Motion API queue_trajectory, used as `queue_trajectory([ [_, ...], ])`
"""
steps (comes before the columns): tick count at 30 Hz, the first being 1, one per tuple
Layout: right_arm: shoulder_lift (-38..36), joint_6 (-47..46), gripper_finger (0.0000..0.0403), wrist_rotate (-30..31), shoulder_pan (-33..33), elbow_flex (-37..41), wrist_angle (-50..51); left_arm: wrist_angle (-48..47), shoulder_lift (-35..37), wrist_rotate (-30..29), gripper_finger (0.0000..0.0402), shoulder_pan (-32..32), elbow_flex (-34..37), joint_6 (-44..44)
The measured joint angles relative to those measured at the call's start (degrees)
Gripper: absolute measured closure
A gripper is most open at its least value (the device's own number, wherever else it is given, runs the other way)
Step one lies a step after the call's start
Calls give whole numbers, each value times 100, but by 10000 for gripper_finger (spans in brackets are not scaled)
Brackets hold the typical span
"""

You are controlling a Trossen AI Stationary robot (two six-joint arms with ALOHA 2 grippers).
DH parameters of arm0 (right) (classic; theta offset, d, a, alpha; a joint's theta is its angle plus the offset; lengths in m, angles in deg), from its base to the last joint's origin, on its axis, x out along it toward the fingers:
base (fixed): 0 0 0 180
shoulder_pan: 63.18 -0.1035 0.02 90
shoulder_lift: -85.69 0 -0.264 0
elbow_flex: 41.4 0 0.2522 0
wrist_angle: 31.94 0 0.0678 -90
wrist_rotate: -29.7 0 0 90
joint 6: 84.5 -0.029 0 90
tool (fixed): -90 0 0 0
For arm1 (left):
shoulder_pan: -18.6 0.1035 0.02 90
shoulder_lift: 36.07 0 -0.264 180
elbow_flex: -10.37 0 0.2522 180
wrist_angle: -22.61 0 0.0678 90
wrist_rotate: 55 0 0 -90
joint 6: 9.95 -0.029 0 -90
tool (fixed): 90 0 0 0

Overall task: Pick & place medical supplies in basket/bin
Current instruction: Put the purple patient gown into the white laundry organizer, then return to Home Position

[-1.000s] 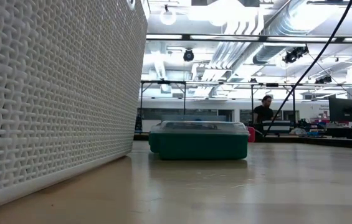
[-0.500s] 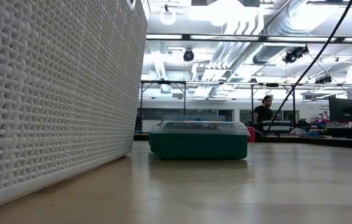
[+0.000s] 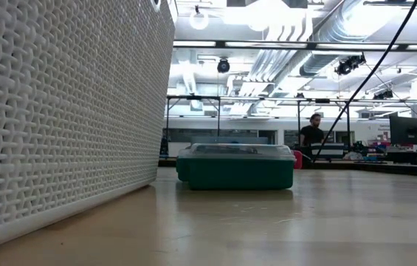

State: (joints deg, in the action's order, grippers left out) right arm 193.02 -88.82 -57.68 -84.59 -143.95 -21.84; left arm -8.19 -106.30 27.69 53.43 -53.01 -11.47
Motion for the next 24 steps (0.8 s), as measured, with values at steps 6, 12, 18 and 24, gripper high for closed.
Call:
queue_trajectory([
  [6,0,-18,218,19,14,-2,-2,0,0,0,208,0,0,-2],
  [12,-4,-191,172,-57,157,-4,-4,0,0,0,208,2,0,-2],
  [18,-7,-199,163,-264,249,-7,-4,0,0,0,208,0,0,-2],
  [24,-7,-176,167,-277,238,-7,-4,0,0,0,208,2,0,-2],
])
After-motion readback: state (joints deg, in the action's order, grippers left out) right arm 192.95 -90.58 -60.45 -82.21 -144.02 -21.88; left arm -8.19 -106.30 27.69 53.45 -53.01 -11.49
